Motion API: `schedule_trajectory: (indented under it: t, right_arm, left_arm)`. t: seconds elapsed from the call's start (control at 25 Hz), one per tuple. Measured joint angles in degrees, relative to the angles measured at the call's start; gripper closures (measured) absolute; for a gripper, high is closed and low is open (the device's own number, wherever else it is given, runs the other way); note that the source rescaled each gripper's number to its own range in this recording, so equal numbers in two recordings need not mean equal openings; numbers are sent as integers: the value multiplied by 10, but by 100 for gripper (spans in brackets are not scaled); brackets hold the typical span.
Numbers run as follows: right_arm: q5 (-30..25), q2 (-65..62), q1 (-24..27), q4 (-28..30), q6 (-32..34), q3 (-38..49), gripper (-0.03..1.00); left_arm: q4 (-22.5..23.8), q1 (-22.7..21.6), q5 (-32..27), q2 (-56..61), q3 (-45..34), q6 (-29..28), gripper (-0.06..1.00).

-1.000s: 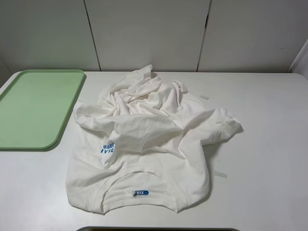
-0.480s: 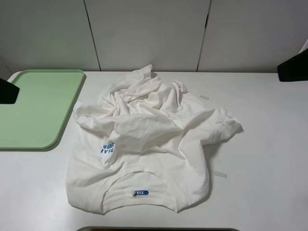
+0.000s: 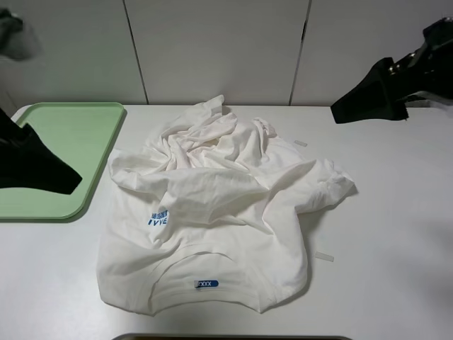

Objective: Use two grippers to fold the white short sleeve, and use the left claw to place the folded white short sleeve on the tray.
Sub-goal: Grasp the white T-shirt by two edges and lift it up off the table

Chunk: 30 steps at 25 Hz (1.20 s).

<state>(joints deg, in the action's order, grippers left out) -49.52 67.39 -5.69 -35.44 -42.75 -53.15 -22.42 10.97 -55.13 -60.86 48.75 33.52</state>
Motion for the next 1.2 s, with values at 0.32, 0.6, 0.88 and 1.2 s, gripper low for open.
schedule_trajectory:
  t: [0.32, 0.6, 0.88, 1.2]
  right_arm:
    - [41, 69, -61, -8, -125, 0, -3]
    - [148, 146, -152, 140, -125, 0, -3]
    - [190, 242, -152, 225, -86, -19, -3]
    - [175, 327, -152, 330, -35, -82, -3]
  left_arm:
    - [42, 17, 3, -81, 1, 13, -5]
    - [68, 17, 7, -95, 11, 83, -4]
    - [131, 17, 24, -96, 12, 133, -4]
    - [149, 17, 58, -108, 12, 139, -4]
